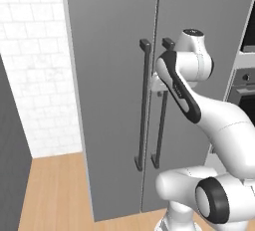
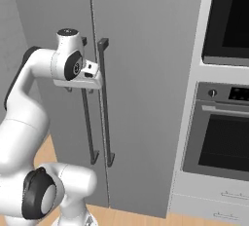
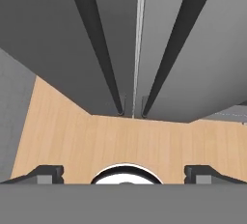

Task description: Take the strawberry from the fridge and place it on top of the pancake, located on the dining counter.

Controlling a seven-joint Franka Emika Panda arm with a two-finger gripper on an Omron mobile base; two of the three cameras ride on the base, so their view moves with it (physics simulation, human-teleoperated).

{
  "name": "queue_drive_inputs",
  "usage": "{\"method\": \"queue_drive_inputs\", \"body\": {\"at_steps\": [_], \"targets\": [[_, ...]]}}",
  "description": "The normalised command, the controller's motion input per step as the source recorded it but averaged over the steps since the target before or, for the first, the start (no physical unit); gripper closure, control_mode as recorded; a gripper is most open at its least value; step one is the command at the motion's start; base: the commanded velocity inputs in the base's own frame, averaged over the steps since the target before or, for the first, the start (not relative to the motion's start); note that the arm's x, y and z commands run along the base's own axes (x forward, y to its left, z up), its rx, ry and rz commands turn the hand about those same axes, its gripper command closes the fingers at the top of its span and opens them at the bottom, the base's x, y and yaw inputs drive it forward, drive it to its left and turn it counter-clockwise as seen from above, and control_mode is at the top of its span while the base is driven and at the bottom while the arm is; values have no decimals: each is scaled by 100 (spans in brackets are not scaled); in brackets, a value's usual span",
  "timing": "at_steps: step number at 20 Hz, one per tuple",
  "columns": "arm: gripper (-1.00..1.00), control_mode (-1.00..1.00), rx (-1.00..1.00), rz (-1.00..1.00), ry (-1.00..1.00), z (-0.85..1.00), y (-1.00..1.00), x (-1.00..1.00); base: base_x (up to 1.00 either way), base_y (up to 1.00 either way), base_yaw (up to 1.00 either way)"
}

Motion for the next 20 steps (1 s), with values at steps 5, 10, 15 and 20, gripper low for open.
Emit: {"method": "queue_drive_inputs", "body": {"at_steps": [5, 10, 15, 20], "targets": [[-100, 100, 0, 0, 0, 0, 0, 0, -47, -33, 0], [-100, 100, 0, 0, 0, 0, 0, 0, -30, -19, 0], [-100, -100, 0, 0, 1, -4, -1, 33, 2, 0, 0], [-100, -100, 2, 0, -11, 0, -22, 84, 0, 0, 0]]}}
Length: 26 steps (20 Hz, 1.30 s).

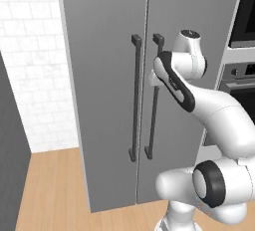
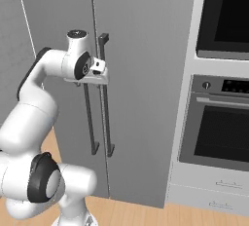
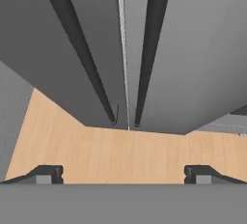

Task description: Take the strawberry from the fridge and place it on top of the pancake, located on the dining counter.

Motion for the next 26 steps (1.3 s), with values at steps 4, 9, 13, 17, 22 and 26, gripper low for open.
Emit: {"method": "queue_drive_inputs", "body": {"at_steps": [4, 9, 13, 17, 22, 26], "targets": [[-100, -100, 1, 2, -17, -3, -44, 54, 0, 0, 0], [-100, -100, 0, 0, -15, -9, 0, 36, 0, 0, 0], [-100, -100, 0, 0, -16, -28, 26, 24, 0, 0, 0], [-100, -100, 0, 0, -10, -15, 18, 33, 0, 0, 0], [-100, -100, 0, -1, 0, 0, -16, 59, 0, 0, 0], [-100, -100, 0, 0, 1, -1, -1, 49, 0, 0, 0]]}}
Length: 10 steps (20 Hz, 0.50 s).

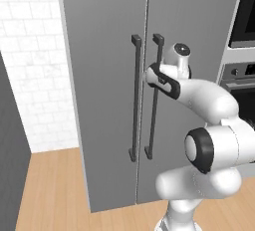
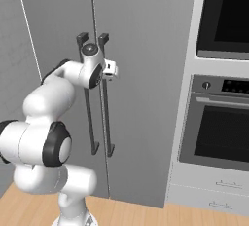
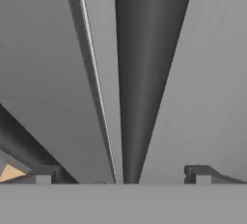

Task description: Take the strawberry from the fridge and place it on top of the pancake, located on the dining counter.

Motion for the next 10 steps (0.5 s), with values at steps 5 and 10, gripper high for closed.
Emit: {"method": "queue_drive_inputs", "body": {"at_steps": [5, 10], "targets": [[-100, -100, 0, 0, 0, -7, 0, 29, 0, 0, 0], [-100, -100, 0, 0, 0, -3, 0, 21, 0, 0, 0]]}}
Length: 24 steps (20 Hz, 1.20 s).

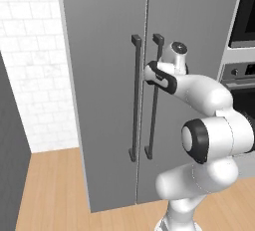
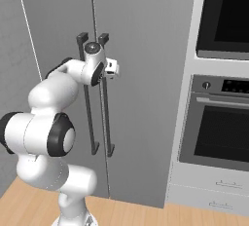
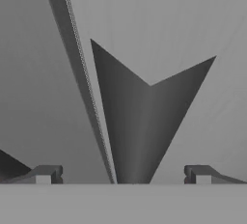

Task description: Take the strawberry from the fridge and place it on top of the pancake, located on the dining counter.

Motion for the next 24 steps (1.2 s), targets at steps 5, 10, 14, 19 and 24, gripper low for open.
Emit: {"method": "queue_drive_inputs", "body": {"at_steps": [5, 10, 14, 19, 24], "targets": [[-100, -100, 0, 0, -4, -17, 0, 12, 0, 0, 0], [-100, -100, 0, 0, -1, -11, 0, 33, 0, 0, 0], [100, -100, 0, 0, -1, -16, 0, 52, 0, 0, 0], [100, -100, 1, 0, -6, -22, 0, 59, 0, 0, 0], [100, -100, -1, 0, -7, -24, 0, 25, 0, 0, 0]]}}
